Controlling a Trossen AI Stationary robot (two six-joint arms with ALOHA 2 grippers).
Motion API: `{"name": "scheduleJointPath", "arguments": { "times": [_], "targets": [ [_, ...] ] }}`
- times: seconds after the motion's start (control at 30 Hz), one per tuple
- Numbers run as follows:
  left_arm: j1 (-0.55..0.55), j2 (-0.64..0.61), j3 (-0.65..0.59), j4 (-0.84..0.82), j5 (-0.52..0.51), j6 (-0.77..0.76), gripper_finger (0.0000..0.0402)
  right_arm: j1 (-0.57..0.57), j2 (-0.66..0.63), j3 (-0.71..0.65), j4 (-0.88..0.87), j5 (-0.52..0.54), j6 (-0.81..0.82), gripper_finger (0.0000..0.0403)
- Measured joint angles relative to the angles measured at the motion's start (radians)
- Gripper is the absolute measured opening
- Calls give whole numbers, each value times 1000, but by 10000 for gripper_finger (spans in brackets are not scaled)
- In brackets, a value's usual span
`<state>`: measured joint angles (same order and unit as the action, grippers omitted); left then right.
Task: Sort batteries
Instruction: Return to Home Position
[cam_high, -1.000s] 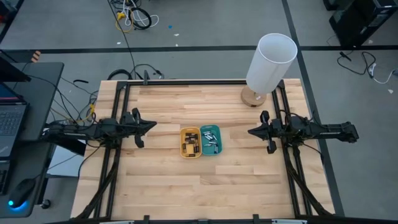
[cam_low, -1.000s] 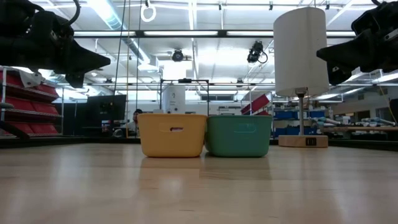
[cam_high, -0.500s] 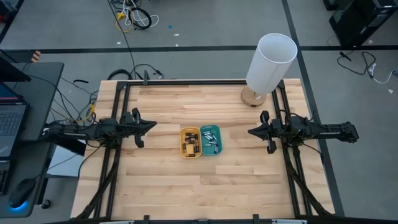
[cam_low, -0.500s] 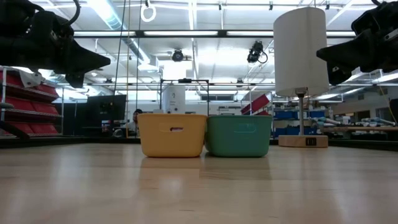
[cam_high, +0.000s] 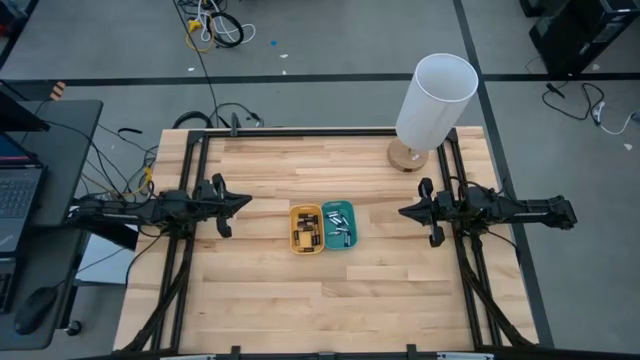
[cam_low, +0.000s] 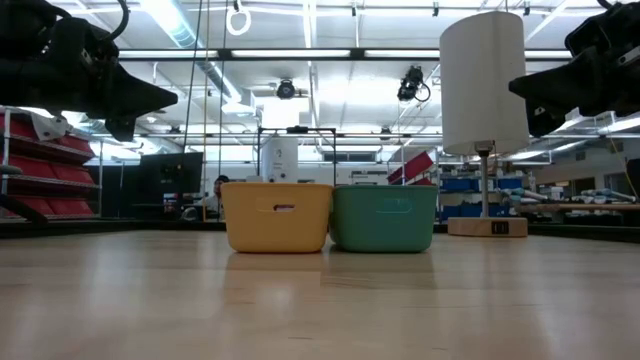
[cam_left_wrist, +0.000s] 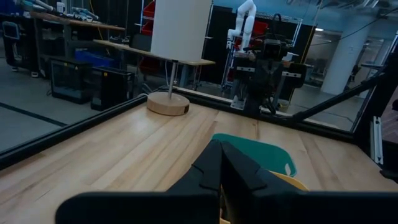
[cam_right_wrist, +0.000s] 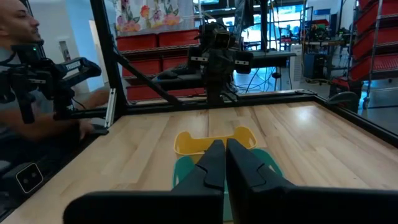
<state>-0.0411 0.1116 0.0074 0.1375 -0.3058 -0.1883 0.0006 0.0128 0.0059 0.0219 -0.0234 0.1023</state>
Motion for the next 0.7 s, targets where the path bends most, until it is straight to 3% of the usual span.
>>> {"name": "scheduleJointPath", "arguments": {
  "times": [0.7],
  "targets": [
    [0,0,0,0,0,0,13,0,0,0,0,0,0,5]
  ]
}}
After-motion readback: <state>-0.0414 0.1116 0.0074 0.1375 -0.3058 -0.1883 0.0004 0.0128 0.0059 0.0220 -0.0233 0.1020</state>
